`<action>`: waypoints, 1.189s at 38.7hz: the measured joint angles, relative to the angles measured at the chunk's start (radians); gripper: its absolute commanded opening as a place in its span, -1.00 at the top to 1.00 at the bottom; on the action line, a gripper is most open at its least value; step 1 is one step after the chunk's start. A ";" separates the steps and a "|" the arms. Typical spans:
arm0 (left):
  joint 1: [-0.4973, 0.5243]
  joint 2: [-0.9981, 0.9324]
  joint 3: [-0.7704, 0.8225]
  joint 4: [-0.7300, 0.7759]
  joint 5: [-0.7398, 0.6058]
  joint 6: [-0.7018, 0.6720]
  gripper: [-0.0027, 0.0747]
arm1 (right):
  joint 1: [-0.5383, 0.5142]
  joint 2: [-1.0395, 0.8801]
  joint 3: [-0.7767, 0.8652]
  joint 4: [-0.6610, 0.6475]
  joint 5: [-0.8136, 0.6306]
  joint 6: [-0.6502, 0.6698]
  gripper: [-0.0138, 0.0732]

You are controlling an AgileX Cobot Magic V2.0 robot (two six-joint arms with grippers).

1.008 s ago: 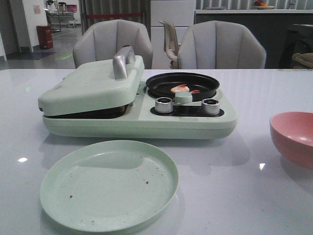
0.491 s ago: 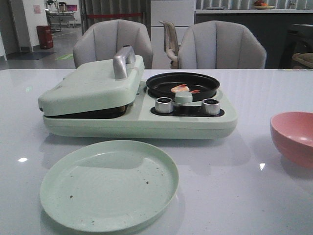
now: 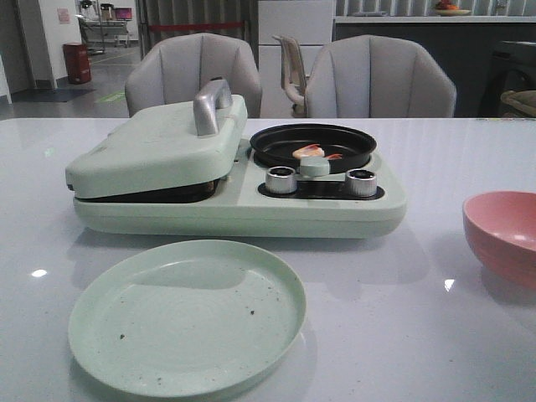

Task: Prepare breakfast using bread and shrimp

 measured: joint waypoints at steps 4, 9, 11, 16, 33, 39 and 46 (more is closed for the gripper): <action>0.000 0.000 0.000 0.000 0.000 0.000 0.67 | 0.000 0.000 0.000 0.000 0.000 0.000 0.61; 0.000 0.000 0.000 0.000 -0.002 -0.001 0.67 | 0.000 0.000 0.000 0.000 0.000 0.000 0.61; 0.000 0.000 0.000 0.000 -0.002 -0.001 0.67 | 0.000 0.000 0.000 0.000 0.000 0.000 0.61; 0.000 0.000 0.000 0.000 -0.002 -0.001 0.67 | 0.000 0.000 0.000 0.000 0.000 0.000 0.61; 0.107 -0.255 0.183 0.026 -0.199 -0.001 0.67 | 0.000 0.000 0.000 -0.002 0.000 0.000 0.61; 0.181 -0.437 0.360 0.012 -0.311 -0.001 0.67 | 0.000 0.000 0.000 -0.002 0.000 0.000 0.61; 0.275 -0.619 0.559 -0.004 -0.441 -0.001 0.67 | 0.000 0.000 0.000 -0.002 0.000 0.000 0.61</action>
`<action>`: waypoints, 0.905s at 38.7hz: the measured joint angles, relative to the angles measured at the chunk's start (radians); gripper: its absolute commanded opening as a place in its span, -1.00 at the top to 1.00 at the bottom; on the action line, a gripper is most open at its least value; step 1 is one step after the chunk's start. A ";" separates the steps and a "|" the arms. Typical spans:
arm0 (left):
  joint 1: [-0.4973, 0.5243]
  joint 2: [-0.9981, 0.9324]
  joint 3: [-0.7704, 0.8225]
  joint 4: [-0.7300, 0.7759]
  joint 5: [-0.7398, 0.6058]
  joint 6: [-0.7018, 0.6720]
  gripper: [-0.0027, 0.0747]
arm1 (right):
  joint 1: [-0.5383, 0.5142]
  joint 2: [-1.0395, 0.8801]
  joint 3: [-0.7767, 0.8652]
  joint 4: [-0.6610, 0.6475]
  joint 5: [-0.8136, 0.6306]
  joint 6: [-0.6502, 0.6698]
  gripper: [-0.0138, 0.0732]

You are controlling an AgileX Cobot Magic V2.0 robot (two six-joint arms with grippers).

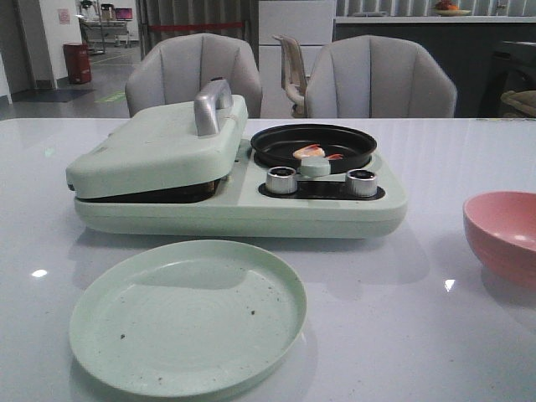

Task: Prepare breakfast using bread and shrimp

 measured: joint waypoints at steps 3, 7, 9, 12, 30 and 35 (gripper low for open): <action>0.041 -0.065 0.068 -0.016 -0.036 0.000 0.67 | 0.000 0.000 0.000 0.000 0.000 0.002 0.61; 0.075 -0.123 0.130 -0.025 -0.055 0.000 0.67 | 0.000 0.000 0.000 0.000 0.000 0.002 0.61; 0.083 -0.131 0.158 -0.028 -0.061 0.000 0.67 | 0.000 0.000 0.000 0.000 0.000 0.002 0.61; 0.087 -0.131 0.162 -0.031 -0.082 0.000 0.67 | 0.000 0.000 0.000 0.000 0.000 0.002 0.61; 0.091 -0.131 0.162 0.002 -0.213 0.000 0.67 | 0.000 0.000 0.000 0.000 0.000 0.002 0.61; 0.091 -0.131 0.162 0.005 -0.234 0.000 0.67 | 0.000 0.000 0.000 0.000 0.000 0.002 0.61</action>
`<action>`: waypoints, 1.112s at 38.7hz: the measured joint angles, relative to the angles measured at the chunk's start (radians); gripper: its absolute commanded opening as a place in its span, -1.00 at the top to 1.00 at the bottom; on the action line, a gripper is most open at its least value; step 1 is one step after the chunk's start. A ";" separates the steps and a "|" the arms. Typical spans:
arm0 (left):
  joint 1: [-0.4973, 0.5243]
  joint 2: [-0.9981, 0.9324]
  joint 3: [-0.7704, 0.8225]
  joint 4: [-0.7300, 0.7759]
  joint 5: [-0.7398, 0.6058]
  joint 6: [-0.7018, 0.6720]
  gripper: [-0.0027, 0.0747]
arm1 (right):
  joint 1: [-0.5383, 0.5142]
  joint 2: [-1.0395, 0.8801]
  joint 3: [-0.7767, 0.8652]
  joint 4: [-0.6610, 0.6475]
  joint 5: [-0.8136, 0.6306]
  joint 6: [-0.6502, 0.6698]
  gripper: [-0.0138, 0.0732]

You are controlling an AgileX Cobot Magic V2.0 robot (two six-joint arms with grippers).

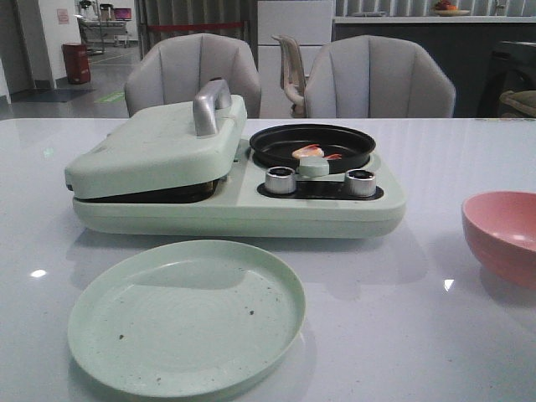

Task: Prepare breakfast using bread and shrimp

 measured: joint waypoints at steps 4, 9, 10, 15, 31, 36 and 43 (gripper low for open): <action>0.000 0.000 0.000 0.000 -0.007 0.000 0.67 | 0.000 0.000 0.000 0.000 0.000 0.000 0.61; -0.004 0.000 0.000 0.000 -0.007 0.000 0.67 | 0.000 0.000 0.000 0.000 0.000 0.000 0.61; -0.009 0.000 0.000 0.000 -0.007 0.000 0.67 | 0.000 0.000 0.000 0.000 0.000 0.000 0.61; -0.033 0.000 0.000 0.000 -0.007 0.000 0.67 | 0.000 0.000 0.000 0.000 0.000 0.000 0.61; -0.039 0.000 0.000 0.000 -0.007 0.000 0.67 | 0.000 0.000 0.000 0.000 0.000 0.000 0.61; -0.039 0.000 0.000 0.000 -0.007 0.000 0.67 | 0.000 0.000 0.000 0.000 0.000 0.000 0.61; -0.039 0.000 0.000 0.000 -0.007 0.000 0.67 | 0.000 0.000 0.000 0.000 0.000 0.000 0.61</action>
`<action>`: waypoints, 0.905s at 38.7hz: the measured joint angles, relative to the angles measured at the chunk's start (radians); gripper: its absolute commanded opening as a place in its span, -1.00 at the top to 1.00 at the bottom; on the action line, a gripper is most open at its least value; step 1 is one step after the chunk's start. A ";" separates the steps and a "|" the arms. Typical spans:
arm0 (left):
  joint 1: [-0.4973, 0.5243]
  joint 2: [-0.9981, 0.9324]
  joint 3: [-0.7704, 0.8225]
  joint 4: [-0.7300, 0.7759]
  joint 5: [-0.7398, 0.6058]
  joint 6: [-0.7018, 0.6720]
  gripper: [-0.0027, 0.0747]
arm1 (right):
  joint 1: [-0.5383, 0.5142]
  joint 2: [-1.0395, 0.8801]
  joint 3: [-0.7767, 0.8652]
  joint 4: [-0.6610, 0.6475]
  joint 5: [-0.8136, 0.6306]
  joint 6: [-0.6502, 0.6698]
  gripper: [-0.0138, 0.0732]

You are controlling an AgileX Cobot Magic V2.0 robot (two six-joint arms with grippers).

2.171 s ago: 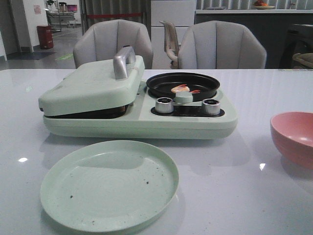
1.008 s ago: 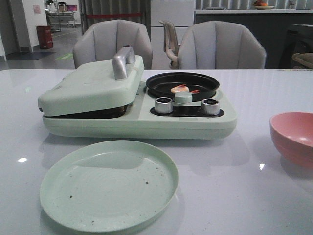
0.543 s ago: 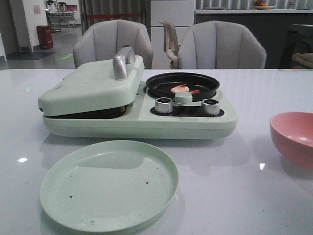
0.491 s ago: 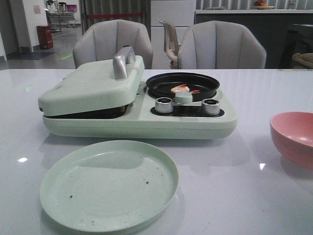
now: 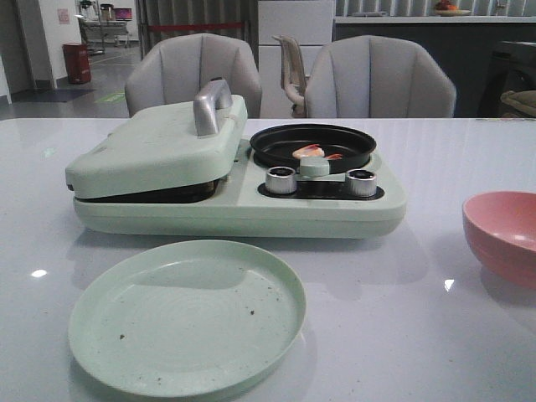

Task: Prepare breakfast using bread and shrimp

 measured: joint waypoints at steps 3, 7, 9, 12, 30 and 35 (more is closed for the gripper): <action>0.000 0.000 0.000 0.000 0.000 0.000 0.67 | 0.000 0.000 0.000 0.000 0.000 0.000 0.61; 0.000 0.000 0.000 0.000 0.000 0.000 0.67 | 0.000 0.000 0.000 0.000 0.000 0.000 0.61; 0.000 0.000 0.000 0.000 0.000 0.000 0.67 | 0.000 0.000 0.000 0.000 0.000 0.000 0.61; 0.000 0.000 0.000 0.000 0.000 0.000 0.67 | 0.000 0.000 0.000 0.000 0.000 0.000 0.61; 0.000 0.000 0.000 0.000 0.000 0.000 0.67 | -0.058 -0.198 0.066 -0.020 -0.095 -0.055 0.61; 0.000 0.000 0.000 0.000 0.000 0.000 0.67 | -0.122 -0.300 0.170 -0.022 -0.228 -0.069 0.61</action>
